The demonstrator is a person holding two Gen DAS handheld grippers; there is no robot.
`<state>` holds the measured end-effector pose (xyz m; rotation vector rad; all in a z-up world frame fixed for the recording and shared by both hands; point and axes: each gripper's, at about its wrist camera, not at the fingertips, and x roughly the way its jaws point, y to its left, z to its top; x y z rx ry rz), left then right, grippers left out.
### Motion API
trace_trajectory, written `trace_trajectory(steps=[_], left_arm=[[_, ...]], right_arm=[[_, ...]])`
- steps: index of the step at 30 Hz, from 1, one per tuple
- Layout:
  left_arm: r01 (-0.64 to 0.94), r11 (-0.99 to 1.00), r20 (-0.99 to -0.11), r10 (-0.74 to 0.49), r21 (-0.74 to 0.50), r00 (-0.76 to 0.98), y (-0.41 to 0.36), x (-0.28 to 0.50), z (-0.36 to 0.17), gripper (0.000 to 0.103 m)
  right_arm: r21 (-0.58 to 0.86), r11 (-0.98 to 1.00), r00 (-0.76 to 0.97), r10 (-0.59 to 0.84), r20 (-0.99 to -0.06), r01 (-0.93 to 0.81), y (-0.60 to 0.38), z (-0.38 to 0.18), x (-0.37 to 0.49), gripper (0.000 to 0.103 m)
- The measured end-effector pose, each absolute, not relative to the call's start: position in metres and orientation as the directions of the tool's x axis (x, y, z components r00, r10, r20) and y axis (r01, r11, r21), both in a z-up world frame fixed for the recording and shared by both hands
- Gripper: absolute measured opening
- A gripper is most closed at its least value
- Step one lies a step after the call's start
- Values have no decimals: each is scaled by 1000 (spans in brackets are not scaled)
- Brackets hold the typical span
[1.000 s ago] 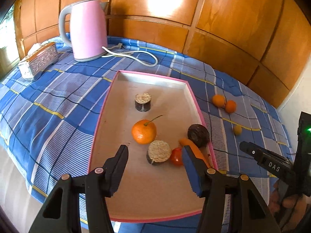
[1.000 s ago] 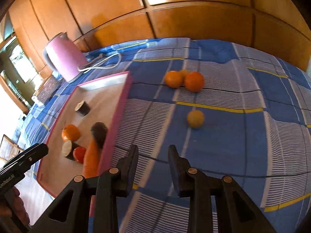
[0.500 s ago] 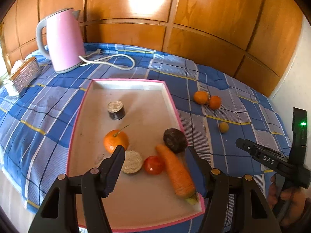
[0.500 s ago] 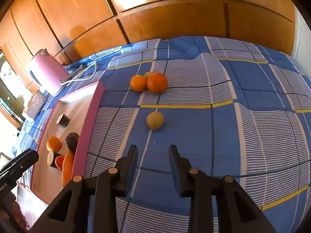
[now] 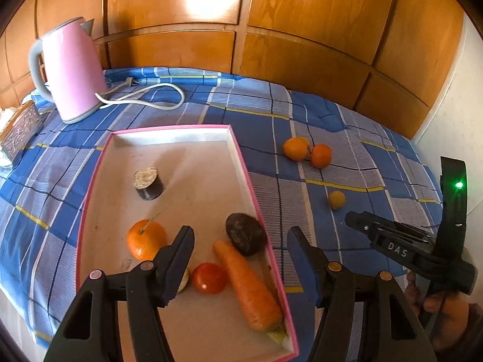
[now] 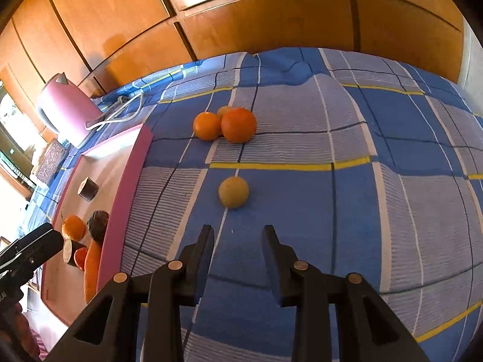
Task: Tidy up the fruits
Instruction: 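Grasp the orange with the left gripper while the right gripper grasps the brown potato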
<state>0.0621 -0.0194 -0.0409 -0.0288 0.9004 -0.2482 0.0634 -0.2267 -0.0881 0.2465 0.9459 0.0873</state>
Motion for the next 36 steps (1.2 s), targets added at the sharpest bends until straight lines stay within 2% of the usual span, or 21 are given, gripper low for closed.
trace_trajectory(steps=[17, 19, 22, 36], left_arm=[[239, 966, -784, -224, -99, 579, -53, 101, -44, 64], [239, 966, -788, -226, -103, 573, -56, 108, -45, 64], [250, 964, -792, -226, -95, 568, -63, 119, -46, 60], [231, 953, -831, -288, -199, 475, -94, 189, -61, 58]], right_arm=[[136, 991, 592, 120, -797, -17, -211, -97, 99, 33], [125, 992, 586, 113, -802, -20, -211, -100, 100, 26], [111, 993, 594, 109, -797, -33, -211, -100, 98, 26], [116, 991, 620, 134, -773, -69, -217, -104, 94, 26]])
